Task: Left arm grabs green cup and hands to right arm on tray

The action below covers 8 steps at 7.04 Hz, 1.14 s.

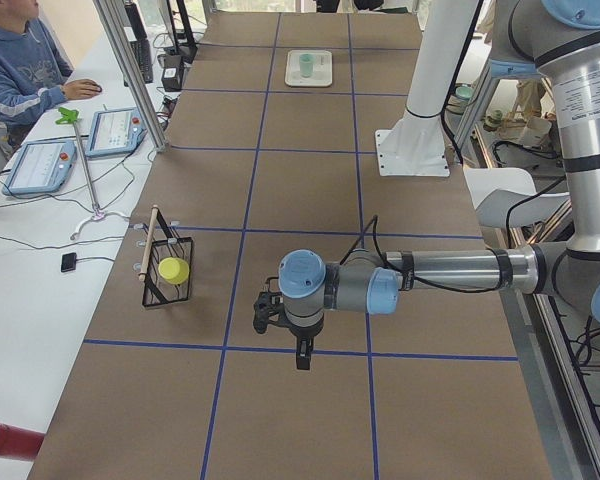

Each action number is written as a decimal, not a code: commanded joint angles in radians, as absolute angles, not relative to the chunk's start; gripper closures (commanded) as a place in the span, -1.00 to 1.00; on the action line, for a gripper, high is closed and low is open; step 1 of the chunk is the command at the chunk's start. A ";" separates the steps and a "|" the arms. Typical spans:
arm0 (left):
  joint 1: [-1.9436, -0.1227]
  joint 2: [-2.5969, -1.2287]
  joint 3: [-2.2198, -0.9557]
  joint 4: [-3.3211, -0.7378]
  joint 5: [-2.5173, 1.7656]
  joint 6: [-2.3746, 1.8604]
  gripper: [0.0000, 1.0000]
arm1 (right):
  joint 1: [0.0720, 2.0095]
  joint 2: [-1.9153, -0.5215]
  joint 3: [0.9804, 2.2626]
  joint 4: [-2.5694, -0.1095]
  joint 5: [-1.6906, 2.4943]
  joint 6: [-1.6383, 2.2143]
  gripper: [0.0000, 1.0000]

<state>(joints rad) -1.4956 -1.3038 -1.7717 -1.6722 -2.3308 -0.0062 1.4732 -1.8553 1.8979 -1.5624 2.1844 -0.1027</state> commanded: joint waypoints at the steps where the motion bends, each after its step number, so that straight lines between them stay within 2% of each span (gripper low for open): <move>1: -1.496 -1.310 -1.766 -1.669 -2.332 -0.009 -1.00 | 1.474 -1.848 1.893 -1.559 2.187 -0.098 -1.00; 8: -1.496 -1.321 -1.781 -1.680 -2.322 -0.002 -1.00 | 1.474 -1.848 1.885 -1.560 2.256 -0.092 -1.00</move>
